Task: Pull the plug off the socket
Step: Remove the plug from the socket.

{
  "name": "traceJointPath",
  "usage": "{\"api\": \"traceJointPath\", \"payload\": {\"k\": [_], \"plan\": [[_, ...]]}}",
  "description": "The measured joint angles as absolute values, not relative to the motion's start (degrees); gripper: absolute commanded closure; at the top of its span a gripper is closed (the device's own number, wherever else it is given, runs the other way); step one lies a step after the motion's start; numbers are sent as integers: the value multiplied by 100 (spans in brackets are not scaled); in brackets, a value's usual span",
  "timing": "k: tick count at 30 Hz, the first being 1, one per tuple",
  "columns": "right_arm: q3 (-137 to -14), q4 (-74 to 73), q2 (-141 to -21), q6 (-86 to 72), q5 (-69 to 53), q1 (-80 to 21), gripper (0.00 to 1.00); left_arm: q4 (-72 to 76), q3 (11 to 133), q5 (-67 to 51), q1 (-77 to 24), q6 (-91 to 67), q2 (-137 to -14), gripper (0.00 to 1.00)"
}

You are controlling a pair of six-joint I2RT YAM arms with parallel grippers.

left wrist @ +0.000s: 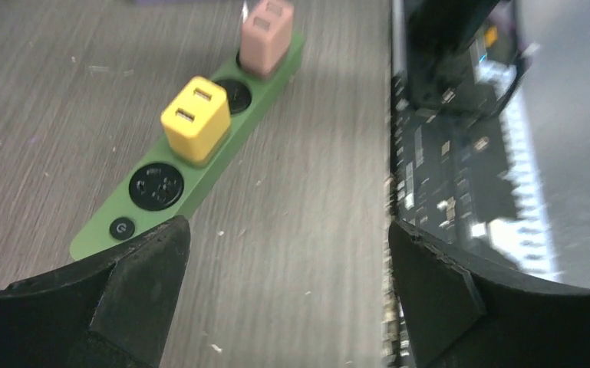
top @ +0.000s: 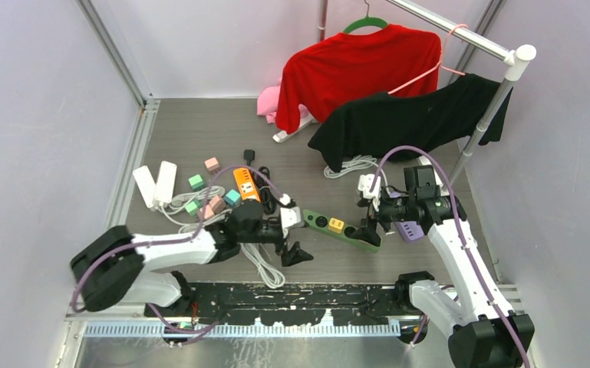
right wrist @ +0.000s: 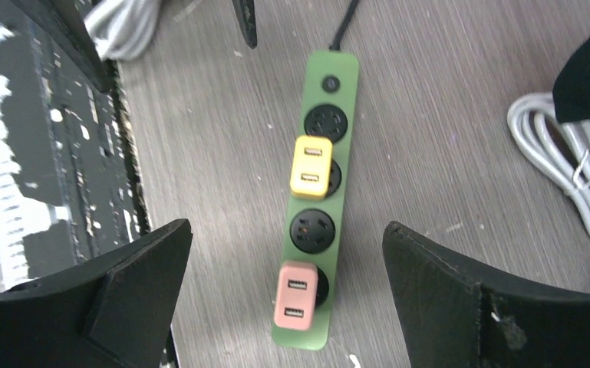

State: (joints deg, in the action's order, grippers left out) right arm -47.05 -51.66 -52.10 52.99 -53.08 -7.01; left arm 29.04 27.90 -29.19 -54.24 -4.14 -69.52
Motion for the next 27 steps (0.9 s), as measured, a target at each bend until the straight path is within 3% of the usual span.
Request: {"api": "traceJointPath", "payload": {"k": [6,14,22,27], "plan": [[-4407,-5100,-5196,5481,-4678,-701,0,2805,3433,-2875,-5487,1293,-8433,1],[-4346,-4939,-5199,5500,-4239,-701,0,2447,5072,-3044,-5485,2209,-9614,33],[-4338,-4759,-5203,5343,-3889,-701,0,1935,5551,-3507,-5463,2436,-10243,42],[-4338,-4713,-5216,5299,-3817,-701,0,1787,5682,-3706,-5424,2456,-10401,60]]}}
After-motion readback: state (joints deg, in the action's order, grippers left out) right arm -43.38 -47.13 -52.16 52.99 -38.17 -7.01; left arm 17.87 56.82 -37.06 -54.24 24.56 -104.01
